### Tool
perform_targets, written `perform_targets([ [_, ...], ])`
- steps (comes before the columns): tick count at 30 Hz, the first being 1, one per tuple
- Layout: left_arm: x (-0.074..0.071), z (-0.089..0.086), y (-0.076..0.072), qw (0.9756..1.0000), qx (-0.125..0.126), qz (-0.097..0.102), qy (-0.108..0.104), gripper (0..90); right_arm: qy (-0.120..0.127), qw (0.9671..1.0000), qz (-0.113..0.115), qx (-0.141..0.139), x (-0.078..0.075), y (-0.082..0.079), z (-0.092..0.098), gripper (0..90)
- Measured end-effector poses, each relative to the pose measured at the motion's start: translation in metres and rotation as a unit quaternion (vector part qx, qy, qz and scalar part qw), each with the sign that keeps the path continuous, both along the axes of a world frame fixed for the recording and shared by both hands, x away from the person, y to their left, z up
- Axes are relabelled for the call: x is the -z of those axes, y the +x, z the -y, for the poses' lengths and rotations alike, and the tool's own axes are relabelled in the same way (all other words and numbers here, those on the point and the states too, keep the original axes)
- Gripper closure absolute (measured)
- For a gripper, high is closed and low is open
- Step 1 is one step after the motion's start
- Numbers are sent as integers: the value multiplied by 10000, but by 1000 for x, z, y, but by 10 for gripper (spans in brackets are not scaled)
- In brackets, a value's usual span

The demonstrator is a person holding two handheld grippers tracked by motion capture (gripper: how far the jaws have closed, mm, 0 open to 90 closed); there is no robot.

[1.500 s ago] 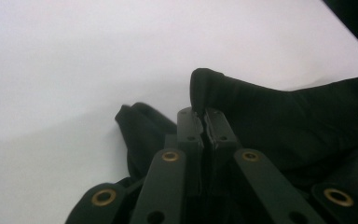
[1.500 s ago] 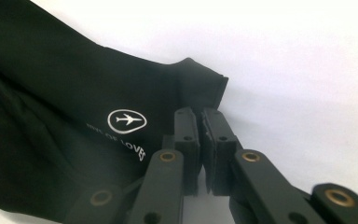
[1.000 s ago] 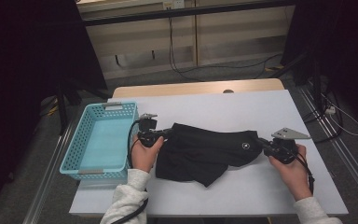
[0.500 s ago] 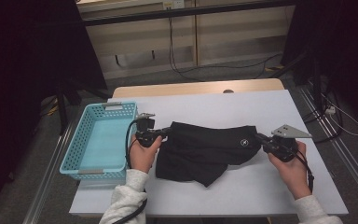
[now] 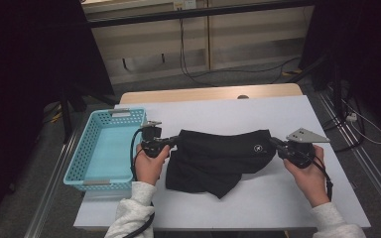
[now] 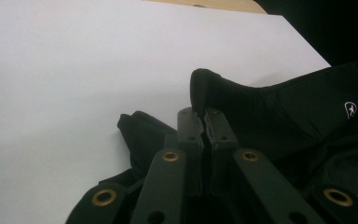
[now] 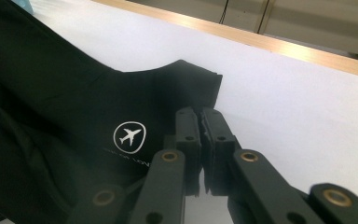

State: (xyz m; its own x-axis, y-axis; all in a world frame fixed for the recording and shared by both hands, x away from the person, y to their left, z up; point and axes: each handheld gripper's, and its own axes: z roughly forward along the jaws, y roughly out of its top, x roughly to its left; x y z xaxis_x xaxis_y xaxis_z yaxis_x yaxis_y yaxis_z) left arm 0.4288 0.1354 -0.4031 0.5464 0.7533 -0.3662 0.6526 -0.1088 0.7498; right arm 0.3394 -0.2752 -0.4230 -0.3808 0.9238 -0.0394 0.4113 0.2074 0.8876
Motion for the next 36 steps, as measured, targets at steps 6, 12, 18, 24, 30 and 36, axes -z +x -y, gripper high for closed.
perform_targets([
  [6,-2,0,1,10000,13,29,-9,869,-34,10000,11,-11,-3,4,0,865],
  [12,-5,-2,0,10000,-15,38,-30,870,7,10000,57,-8,-6,4,-1,865],
  [18,-9,-3,0,10000,-11,59,-60,870,-55,9999,94,-40,-7,7,-4,865],
  [24,-16,-5,2,9999,25,103,-111,871,-68,9999,132,-10,-14,9,-5,865],
  [30,-25,-4,10,9998,39,143,-145,871,-100,9997,209,7,-18,16,-7,865],
  [36,-41,-5,32,9996,-45,125,-231,871,-203,9994,264,-49,-29,31,-8,866],
])
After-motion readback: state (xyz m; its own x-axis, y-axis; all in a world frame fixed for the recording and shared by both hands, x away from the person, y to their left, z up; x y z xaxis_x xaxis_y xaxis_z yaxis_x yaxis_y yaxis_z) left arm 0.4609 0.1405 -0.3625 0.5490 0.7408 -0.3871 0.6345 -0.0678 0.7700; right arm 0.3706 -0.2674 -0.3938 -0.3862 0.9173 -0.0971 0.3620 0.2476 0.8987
